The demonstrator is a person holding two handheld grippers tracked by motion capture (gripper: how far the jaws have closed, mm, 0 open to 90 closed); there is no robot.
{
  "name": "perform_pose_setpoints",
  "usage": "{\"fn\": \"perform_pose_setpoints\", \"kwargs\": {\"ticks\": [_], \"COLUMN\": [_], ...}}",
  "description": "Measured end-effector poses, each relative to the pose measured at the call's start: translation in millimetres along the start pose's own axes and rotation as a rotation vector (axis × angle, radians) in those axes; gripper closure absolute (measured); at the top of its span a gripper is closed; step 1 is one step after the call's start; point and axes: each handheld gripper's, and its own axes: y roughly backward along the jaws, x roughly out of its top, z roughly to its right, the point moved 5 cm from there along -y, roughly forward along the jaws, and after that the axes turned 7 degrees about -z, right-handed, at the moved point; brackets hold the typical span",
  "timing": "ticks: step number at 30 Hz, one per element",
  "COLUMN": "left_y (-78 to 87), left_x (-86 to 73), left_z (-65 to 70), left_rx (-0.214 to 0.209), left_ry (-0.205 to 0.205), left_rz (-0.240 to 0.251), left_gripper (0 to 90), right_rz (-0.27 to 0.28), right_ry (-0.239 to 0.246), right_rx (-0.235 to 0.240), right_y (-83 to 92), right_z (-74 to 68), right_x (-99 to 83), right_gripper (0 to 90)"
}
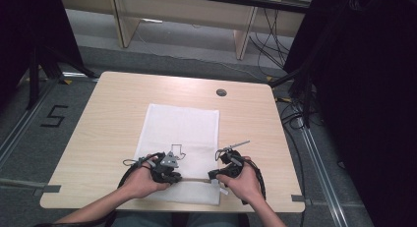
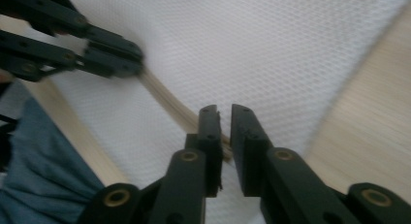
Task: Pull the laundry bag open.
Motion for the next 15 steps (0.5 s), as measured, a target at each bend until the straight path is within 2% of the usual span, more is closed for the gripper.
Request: {"fn": "perform_pose_setpoints", "kwargs": {"ticks": [2, 4, 5, 6, 7, 8, 9, 10, 11, 12, 15], "left_y": [0.4, 2.0, 2.4, 4.0, 4.2, 4.0, 5.0, 5.4, 3.2, 2.6, -0.4], "left_x": [0.4, 1.7, 2.9, 3.7, 5.0, 6.9, 8.5, 9.9, 13.8, 16.0, 23.7], "left_z": [0.5, 0.8, 2.1, 2.1, 2.8, 5.8, 5.9, 7.7, 12.4, 14.1, 17.9], "left_rx": [0.001, -0.004, -0.01, -0.012, -0.016, -0.026, -0.03, -0.032, -0.05, -0.063, -0.073], "left_ry": [-0.002, -0.001, 0.017, 0.003, 0.0, 0.026, -0.002, 0.003, 0.055, 0.058, 0.023], "left_rz": [-0.001, -0.004, 0.009, 0.008, 0.02, 0.042, 0.047, 0.056, 0.104, 0.119, 0.149], "left_gripper": [82.3, 81.1, 80.7, 80.4, 79.9, 79.0, 77.7, 76.8, 75.9, 74.5, 68.8], "right_rz": [-0.033, -0.058, -0.064, -0.087, -0.094, -0.102, -0.114, -0.119, -0.122, -0.126, -0.123], "right_ry": [-0.005, -0.008, -0.006, -0.006, 0.019, 0.015, 0.009, 0.001, -0.003, -0.006, 0.022], "right_rx": [-0.031, -0.049, -0.05, -0.06, -0.063, -0.063, -0.061, -0.06, -0.059, -0.067, -0.071], "right_y": [1.6, -0.2, -1.4, -3.3, -6.0, -7.8, -9.3, -10.5, -11.4, -12.2, -15.1], "right_z": [6.2, 10.1, 10.7, 12.0, 14.3, 13.9, 13.5, 12.6, 11.8, 11.9, 12.1], "right_x": [-3.4, -6.2, -7.0, -8.8, -9.3, -9.9, -10.9, -11.2, -11.1, -11.1, -10.5], "right_gripper": [90.0, 90.0, 90.0, 90.0, 90.0, 90.0, 90.0, 90.0, 90.0, 90.0, 90.0]}}
